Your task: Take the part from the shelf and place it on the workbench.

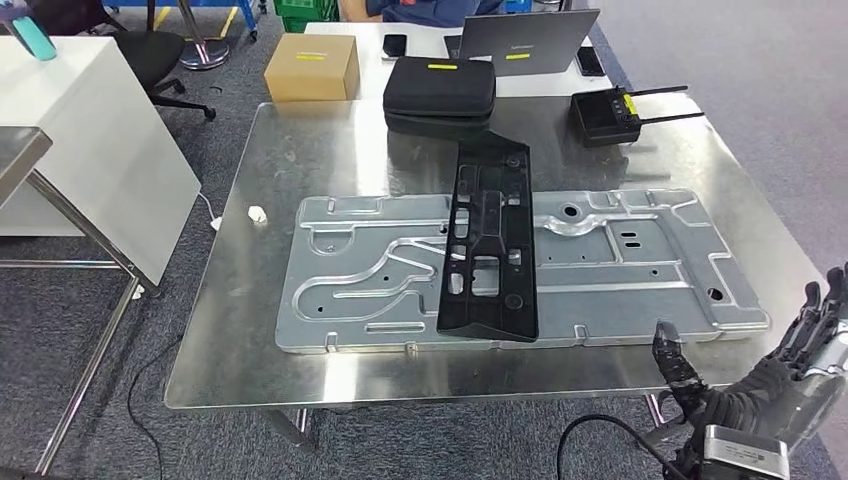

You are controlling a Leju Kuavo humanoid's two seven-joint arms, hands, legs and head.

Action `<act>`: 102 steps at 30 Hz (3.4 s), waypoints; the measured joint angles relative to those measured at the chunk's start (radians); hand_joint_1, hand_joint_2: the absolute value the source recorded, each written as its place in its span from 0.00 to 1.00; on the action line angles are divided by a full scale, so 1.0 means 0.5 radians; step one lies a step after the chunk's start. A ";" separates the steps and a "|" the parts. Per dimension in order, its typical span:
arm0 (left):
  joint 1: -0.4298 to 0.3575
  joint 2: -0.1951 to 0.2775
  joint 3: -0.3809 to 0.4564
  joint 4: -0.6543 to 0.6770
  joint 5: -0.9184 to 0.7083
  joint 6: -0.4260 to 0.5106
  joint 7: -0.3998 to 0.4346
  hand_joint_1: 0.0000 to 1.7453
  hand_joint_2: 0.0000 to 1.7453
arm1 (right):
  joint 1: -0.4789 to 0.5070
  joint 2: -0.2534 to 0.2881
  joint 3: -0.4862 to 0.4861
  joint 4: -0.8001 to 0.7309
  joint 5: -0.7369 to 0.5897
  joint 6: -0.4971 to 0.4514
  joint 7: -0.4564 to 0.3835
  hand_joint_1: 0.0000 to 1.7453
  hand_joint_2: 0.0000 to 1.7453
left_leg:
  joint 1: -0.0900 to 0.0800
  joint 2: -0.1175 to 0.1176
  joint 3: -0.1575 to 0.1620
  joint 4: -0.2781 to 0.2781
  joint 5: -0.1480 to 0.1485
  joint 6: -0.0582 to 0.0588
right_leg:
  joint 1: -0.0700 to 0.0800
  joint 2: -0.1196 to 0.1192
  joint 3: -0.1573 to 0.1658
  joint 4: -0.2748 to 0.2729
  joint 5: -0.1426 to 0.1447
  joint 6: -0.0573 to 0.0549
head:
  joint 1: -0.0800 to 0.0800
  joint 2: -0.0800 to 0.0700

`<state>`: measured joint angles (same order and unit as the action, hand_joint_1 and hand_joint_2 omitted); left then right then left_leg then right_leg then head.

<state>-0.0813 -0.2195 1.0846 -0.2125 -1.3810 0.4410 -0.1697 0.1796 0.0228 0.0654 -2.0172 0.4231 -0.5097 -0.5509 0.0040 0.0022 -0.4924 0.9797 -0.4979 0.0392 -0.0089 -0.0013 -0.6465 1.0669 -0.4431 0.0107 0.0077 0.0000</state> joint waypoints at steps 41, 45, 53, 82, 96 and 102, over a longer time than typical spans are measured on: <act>-0.011 0.008 0.033 0.000 0.021 0.005 0.061 0.00 0.00 | -0.006 0.045 -0.051 0.215 -0.087 0.056 0.045 0.00 1.00 | -0.013 0.016 -0.204 0.054 0.139 -0.019 | 0.001 0.002 0.293 -0.035 -0.168 -0.002 | 0.003 0.000; -0.011 0.010 0.044 0.000 0.021 0.006 0.064 0.00 0.00 | -0.011 0.047 -0.051 0.222 -0.087 0.057 0.046 0.00 1.00 | -0.013 0.011 -0.234 0.067 0.160 -0.066 | 0.003 -0.002 0.288 -0.111 -0.149 -0.052 | 0.006 0.000; -0.010 0.018 0.047 0.000 0.022 0.006 0.078 0.00 0.00 | -0.018 0.063 -0.051 0.249 -0.086 0.058 0.049 0.00 1.00 | 0.001 0.003 -0.261 0.530 -0.132 -0.104 | 0.004 -0.012 0.074 -0.099 0.019 -0.093 | 0.003 0.000; -0.007 0.020 0.053 0.000 0.058 0.016 0.100 0.00 0.00 | -0.028 0.062 -0.085 0.294 -0.081 0.098 0.064 0.00 1.00 | 0.006 0.010 -0.375 0.623 -0.209 -0.120 | -0.006 -0.018 0.141 -0.104 -0.034 -0.086 | 0.005 0.000; -0.012 0.015 0.058 0.000 0.061 0.032 0.087 0.00 0.00 | -0.027 0.061 -0.111 0.322 -0.057 0.121 0.063 0.00 1.00 | -0.007 0.031 -0.065 -0.020 0.076 0.019 | -0.011 -0.003 -0.091 0.382 -0.309 0.026 | 0.013 0.000; -0.012 0.014 0.058 0.000 0.060 0.032 0.094 0.00 0.00 | -0.037 0.061 -0.113 0.337 -0.057 0.122 0.064 0.00 1.00 | -0.012 0.029 -0.239 0.067 0.159 -0.016 | -0.004 -0.003 0.297 0.004 -0.181 0.007 | 0.012 0.000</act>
<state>-0.0871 -0.2125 1.1135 -0.2125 -1.3508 0.4569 -0.1228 0.1610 0.0534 0.0088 -1.8489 0.3944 -0.4486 -0.5189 -0.0020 0.0166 -0.6120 1.0134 -0.4185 0.0314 -0.0107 -0.0026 -0.4981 1.0690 -0.5336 0.0143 0.0137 0.0000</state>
